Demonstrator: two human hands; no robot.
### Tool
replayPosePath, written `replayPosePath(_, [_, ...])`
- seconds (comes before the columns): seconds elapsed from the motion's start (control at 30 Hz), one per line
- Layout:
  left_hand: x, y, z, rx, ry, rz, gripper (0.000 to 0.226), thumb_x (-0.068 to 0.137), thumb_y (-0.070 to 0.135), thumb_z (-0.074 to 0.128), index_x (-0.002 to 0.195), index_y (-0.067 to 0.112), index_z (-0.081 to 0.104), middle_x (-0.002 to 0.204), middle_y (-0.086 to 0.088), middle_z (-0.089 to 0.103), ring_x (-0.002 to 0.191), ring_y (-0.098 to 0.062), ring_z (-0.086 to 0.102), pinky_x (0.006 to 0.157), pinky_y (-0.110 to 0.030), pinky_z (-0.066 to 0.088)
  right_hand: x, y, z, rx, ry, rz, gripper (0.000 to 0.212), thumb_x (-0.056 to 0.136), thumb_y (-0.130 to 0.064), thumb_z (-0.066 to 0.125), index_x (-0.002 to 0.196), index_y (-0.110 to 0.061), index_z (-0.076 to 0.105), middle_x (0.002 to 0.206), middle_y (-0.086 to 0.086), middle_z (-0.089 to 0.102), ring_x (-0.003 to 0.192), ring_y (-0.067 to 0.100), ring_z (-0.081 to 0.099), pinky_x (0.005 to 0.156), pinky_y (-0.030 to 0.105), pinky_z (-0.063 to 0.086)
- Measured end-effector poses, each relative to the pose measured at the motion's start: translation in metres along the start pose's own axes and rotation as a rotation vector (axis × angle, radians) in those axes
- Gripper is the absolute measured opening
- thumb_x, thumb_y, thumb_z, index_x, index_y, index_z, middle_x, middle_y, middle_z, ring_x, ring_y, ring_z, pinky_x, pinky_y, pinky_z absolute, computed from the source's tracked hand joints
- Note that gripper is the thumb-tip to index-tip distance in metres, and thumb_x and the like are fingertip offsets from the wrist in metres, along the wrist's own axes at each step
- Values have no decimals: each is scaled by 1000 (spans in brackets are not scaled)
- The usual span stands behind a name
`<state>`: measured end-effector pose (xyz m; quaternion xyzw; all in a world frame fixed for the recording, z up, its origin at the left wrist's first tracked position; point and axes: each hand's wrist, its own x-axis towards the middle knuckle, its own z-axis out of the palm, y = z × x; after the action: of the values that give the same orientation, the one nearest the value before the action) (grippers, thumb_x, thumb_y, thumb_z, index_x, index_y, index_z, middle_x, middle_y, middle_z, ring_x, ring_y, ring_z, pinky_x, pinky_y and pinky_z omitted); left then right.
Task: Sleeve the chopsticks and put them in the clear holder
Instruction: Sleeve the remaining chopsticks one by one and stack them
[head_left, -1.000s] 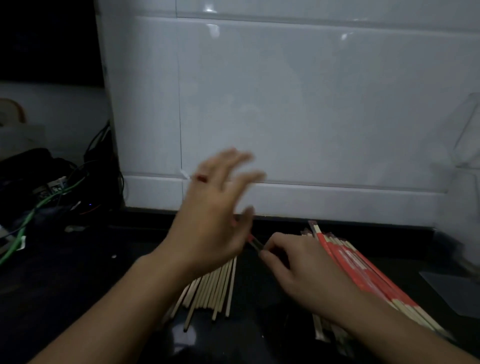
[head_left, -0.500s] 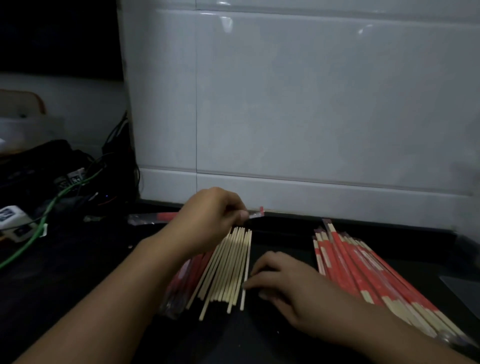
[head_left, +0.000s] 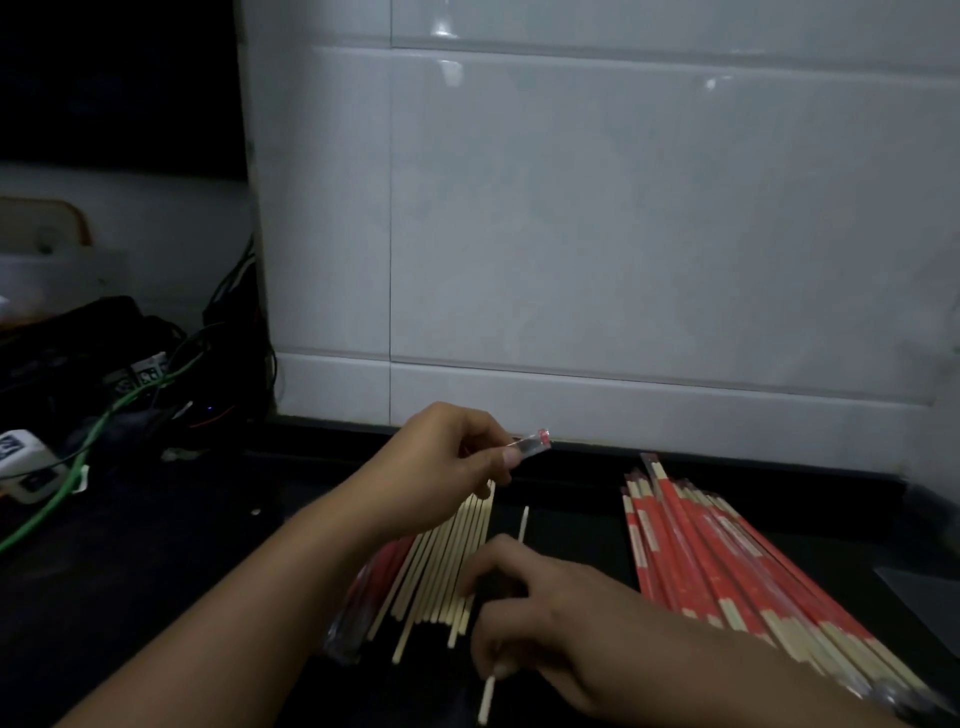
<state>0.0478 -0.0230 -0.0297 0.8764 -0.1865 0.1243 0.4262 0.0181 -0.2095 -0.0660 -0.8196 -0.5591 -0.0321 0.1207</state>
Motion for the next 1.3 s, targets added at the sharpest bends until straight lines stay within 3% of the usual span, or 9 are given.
replayPosePath(0.17, [2,-1,-2,-46,12,-16,8,94,25,66,89,21,71,78,3,75,71,-13,71,81,-46,59,8,8,13,77,171,-6,18,95,-18,55,98,-35,57,119,-20,48,92,-2,59,82,20,50])
replayPosePath(0.23, [3,-2,-2,-68,24,-13,8,94,22,66,89,22,71,78,2,75,70,-14,71,81,-48,58,12,12,5,230,514,117,20,96,-23,58,93,-43,62,99,-19,64,84,0,63,76,23,53])
replayPosePath(0.33, [3,-1,0,-79,12,4,9,94,18,66,90,23,71,79,2,75,72,-15,71,80,-45,59,-7,17,-39,453,1110,350,25,97,-10,54,82,-29,61,70,9,64,52,12,57,53,32,48])
replayPosePath(0.4, [2,1,3,-73,-14,3,8,95,18,65,93,22,71,81,1,75,74,-14,72,80,-40,60,-33,21,-69,573,1427,372,27,100,-2,47,109,-25,58,71,9,65,45,11,50,47,25,44])
replayPosePath(0.5, [-1,3,8,-55,-55,9,7,96,20,64,96,24,70,83,2,75,75,-11,71,81,-38,60,-46,41,-83,792,1640,400,34,103,-3,40,127,-25,51,75,4,66,48,10,50,47,21,44])
replayPosePath(0.63, [-2,6,12,-43,-77,18,8,96,23,63,93,27,69,81,4,75,74,-12,71,80,-37,60,-47,47,-83,1009,1665,431,29,102,-2,42,112,-25,56,82,13,65,51,12,55,49,22,47])
replayPosePath(0.77, [-2,7,13,-51,-88,12,9,97,23,62,93,28,69,79,6,74,72,-12,71,74,-32,58,-40,42,-76,1050,1638,428,28,102,-4,42,112,-25,57,84,14,65,53,13,57,51,22,49])
replayPosePath(1.03, [-3,7,13,-39,-103,-2,10,97,25,61,94,25,71,79,4,74,73,-16,71,78,-42,60,-39,41,-75,1090,1642,423,28,102,-2,41,114,-23,56,85,14,65,54,13,56,52,22,49])
replayPosePath(1.3, [-2,7,12,-50,-90,-14,10,97,26,61,92,24,70,79,3,74,70,-13,69,70,-30,57,-41,43,-78,1097,1655,416,28,101,0,40,113,-22,54,85,14,63,54,12,54,50,21,46])
